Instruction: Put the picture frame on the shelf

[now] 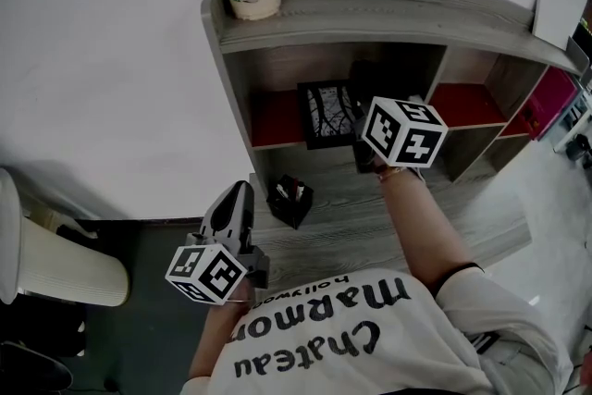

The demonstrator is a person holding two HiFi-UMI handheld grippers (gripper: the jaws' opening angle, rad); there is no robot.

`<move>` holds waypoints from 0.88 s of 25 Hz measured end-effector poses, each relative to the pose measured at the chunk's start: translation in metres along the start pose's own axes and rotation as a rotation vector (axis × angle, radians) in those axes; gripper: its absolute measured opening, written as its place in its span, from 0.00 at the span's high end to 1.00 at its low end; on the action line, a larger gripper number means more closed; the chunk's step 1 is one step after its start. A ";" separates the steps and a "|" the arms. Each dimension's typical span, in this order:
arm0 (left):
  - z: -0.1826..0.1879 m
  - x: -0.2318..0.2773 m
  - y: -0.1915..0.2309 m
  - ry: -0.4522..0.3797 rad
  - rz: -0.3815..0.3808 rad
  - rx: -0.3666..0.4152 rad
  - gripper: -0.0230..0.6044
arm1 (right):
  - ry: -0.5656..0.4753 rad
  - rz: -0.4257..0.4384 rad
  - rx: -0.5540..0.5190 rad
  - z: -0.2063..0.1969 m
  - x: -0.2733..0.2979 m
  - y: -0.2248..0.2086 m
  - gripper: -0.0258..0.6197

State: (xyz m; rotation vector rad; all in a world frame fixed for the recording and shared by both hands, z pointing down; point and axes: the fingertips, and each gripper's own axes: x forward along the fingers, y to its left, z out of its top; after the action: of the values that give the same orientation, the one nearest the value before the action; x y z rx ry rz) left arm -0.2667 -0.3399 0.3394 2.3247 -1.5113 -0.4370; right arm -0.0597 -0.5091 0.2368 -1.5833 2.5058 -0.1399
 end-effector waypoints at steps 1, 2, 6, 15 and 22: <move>0.000 0.000 0.000 -0.002 -0.003 0.001 0.93 | 0.000 -0.001 0.002 0.000 0.000 0.000 0.88; 0.001 0.000 0.001 -0.003 -0.004 0.002 0.93 | 0.000 -0.001 0.007 0.000 0.000 0.000 0.88; 0.001 0.000 -0.001 -0.003 -0.014 0.003 0.93 | -0.001 0.003 0.014 -0.001 -0.004 0.002 0.88; 0.002 -0.002 -0.013 -0.008 -0.031 0.014 0.93 | -0.020 0.029 0.046 0.007 -0.023 0.007 0.88; 0.000 -0.006 -0.033 -0.014 -0.046 0.028 0.93 | -0.020 0.069 0.084 0.008 -0.051 0.011 0.88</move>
State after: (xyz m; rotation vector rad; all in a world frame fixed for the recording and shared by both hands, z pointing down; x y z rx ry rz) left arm -0.2417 -0.3214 0.3256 2.3862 -1.4823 -0.4473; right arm -0.0466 -0.4580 0.2323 -1.4568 2.5010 -0.2164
